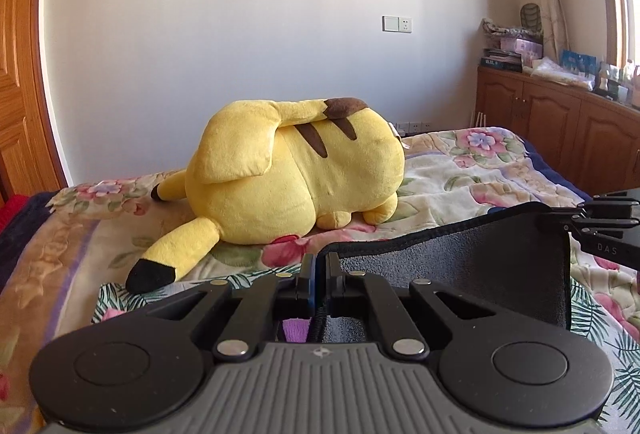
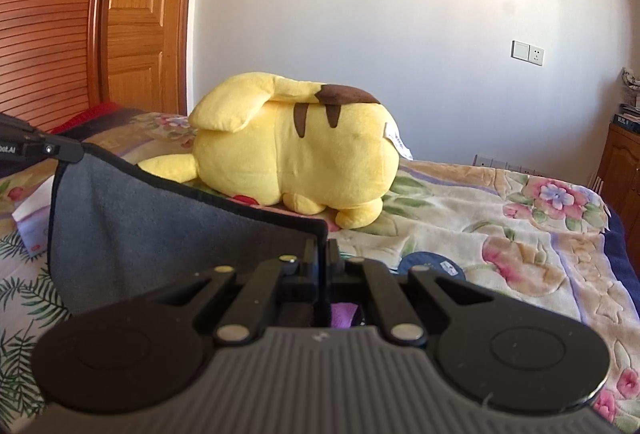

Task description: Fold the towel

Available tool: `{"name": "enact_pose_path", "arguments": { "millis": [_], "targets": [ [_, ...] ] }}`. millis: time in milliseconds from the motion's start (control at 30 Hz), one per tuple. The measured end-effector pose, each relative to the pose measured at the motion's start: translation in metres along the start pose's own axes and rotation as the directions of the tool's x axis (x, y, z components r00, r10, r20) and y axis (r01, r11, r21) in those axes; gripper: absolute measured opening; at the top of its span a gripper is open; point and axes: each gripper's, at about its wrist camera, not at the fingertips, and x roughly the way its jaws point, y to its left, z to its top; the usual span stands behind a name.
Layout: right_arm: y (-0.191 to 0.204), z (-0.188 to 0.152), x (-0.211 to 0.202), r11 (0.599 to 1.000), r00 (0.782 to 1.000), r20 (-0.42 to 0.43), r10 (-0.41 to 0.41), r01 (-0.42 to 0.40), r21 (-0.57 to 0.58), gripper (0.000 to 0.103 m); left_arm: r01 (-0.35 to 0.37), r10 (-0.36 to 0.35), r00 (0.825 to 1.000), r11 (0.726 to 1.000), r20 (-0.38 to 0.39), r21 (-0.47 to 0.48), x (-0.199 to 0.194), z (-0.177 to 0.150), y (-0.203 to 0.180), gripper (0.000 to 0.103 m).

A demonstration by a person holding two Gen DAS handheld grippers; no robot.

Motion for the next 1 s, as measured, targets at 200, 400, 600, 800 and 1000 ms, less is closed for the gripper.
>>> {"name": "enact_pose_path", "arguments": {
  "millis": [200, 400, 600, 800, 1000],
  "targets": [
    [-0.005, -0.003, 0.016, 0.999, 1.000, -0.004, -0.027, 0.027, -0.019, 0.004, -0.015, 0.015, 1.000, 1.000, -0.005, 0.016, 0.022, 0.003, 0.003, 0.000],
    [-0.007, -0.016, 0.042, 0.999, 0.998, -0.033, -0.044, 0.044, -0.028, 0.004, -0.034, 0.034, 0.999, 0.999, -0.033, 0.000, 0.054, -0.007, 0.007, 0.000],
    [-0.005, -0.034, 0.065, 0.997, 0.996, -0.071, -0.053, 0.050, -0.051, 0.004, -0.051, 0.051, 0.996, 0.999, -0.069, -0.008, 0.085, -0.024, 0.010, 0.000],
    [-0.005, -0.048, 0.080, 0.997, 0.993, -0.109, -0.054, 0.049, -0.052, 0.004, -0.069, 0.072, 0.992, 0.997, -0.102, 0.029, 0.102, -0.040, 0.007, 0.000],
    [-0.004, -0.051, 0.078, 0.998, 0.992, -0.113, -0.053, 0.049, -0.044, 0.013, -0.075, 0.084, 0.989, 0.995, -0.123, 0.071, 0.105, -0.043, 0.002, 0.000]
  ]
}}
